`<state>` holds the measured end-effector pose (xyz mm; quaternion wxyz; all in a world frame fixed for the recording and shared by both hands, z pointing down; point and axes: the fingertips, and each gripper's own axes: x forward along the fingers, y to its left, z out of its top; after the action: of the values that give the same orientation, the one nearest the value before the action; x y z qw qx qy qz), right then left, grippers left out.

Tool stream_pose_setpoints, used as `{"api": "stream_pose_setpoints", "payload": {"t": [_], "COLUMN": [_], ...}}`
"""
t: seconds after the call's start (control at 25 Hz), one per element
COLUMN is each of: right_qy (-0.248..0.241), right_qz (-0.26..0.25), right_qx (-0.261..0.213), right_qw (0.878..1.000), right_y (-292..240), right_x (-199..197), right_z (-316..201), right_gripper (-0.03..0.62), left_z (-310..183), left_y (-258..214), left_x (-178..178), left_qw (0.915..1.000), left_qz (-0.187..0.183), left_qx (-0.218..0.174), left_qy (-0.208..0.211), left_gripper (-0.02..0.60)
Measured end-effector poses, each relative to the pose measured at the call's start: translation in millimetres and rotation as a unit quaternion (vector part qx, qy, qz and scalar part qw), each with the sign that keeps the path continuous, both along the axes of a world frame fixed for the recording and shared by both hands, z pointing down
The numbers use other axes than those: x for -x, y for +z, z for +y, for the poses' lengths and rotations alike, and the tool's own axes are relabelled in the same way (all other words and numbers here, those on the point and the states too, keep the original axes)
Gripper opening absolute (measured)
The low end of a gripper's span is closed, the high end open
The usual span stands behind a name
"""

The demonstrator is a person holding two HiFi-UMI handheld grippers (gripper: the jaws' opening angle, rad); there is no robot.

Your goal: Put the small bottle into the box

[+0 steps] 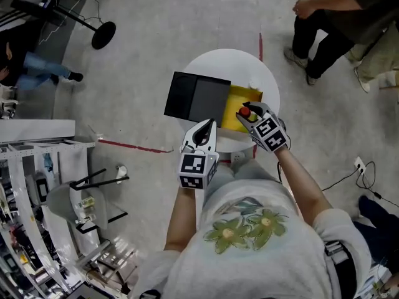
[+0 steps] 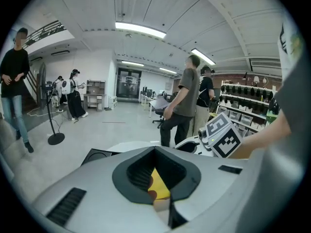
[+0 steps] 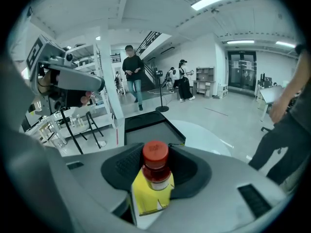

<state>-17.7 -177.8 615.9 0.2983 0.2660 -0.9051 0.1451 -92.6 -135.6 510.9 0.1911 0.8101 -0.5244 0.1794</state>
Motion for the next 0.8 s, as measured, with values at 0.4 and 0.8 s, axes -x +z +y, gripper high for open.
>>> {"api": "stream_pose_setpoints", "payload": {"t": [0.4, 0.8], "right_qy": [-0.009, -0.013], "right_qz": [0.02, 0.034], "right_qx": [0.015, 0.032], "right_qw": [1.0, 0.999], "right_y": [24, 47], "right_x": [-1, 3], "right_z": [-6, -10], "right_gripper": [0.163, 0.163], "left_z": [-2, -3], "left_y": [6, 11], "left_x": [-1, 5], "left_qw": [0.9999, 0.9998], "left_qz": [-0.004, -0.006], "left_qx": [0.011, 0.016], "left_qy": [-0.004, -0.011], "left_gripper": [0.005, 0.005]}}
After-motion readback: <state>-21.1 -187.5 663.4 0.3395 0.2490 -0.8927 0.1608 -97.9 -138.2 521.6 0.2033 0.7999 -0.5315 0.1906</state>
